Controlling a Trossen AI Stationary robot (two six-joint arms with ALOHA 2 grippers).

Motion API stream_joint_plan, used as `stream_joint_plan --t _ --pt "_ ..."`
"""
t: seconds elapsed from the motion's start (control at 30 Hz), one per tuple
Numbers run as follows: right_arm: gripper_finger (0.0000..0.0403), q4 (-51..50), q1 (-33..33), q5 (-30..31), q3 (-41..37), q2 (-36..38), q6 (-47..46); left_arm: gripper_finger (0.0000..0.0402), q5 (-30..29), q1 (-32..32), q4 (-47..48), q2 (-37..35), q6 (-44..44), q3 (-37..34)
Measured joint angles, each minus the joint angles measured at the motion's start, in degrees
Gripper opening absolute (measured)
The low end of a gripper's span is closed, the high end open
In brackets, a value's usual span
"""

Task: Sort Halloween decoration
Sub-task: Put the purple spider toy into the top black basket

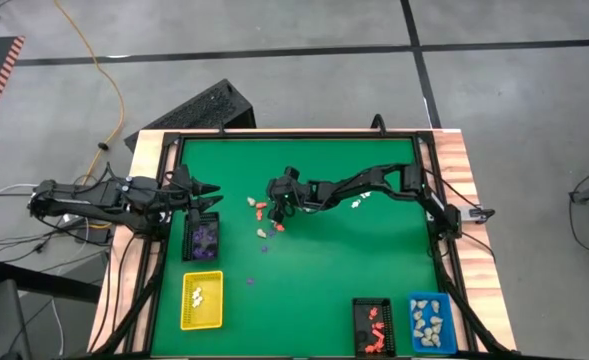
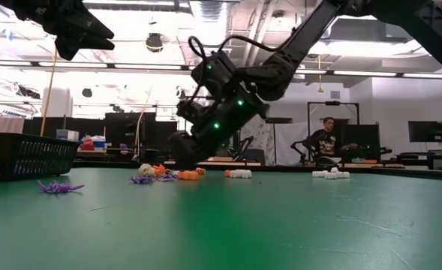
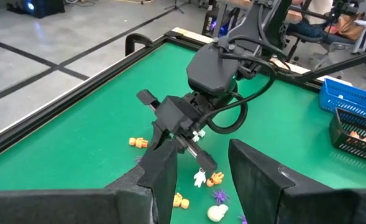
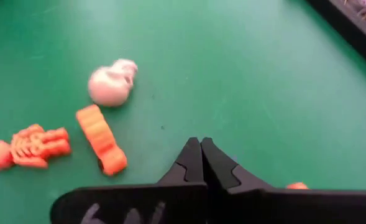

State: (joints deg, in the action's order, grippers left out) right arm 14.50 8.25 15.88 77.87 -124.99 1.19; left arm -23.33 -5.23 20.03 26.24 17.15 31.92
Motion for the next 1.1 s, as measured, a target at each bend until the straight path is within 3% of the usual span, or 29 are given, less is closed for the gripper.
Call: stream_joint_plan --t 0.4,0.67,0.87,0.97,1.1 --pt "0.0016 -5.7 -2.8 2.2 8.3 0.1 5.7 0.0134 0.0 0.0 0.0 0.0 0.0 0.0" --pt "0.0125 -16.4 0.0 1.6 9.0 0.1 0.5 0.0134 0.0 0.0 0.0 0.0 -0.2 0.0" --pt "0.0222 -15.3 2.1 -0.9 9.0 0.1 -0.9 0.0134 0.0 0.0 0.1 0.0 -0.4 0.0" --pt "0.0245 -15.0 2.4 -4.3 9.0 -0.4 -2.5 0.0134 0.0 0.0 0.2 0.0 -0.4 0.0" --pt "0.0248 -14.2 2.4 -5.4 9.2 -2.8 -4.5 0.0134 0.0 0.0 0.4 0.0 -0.4 0.0"
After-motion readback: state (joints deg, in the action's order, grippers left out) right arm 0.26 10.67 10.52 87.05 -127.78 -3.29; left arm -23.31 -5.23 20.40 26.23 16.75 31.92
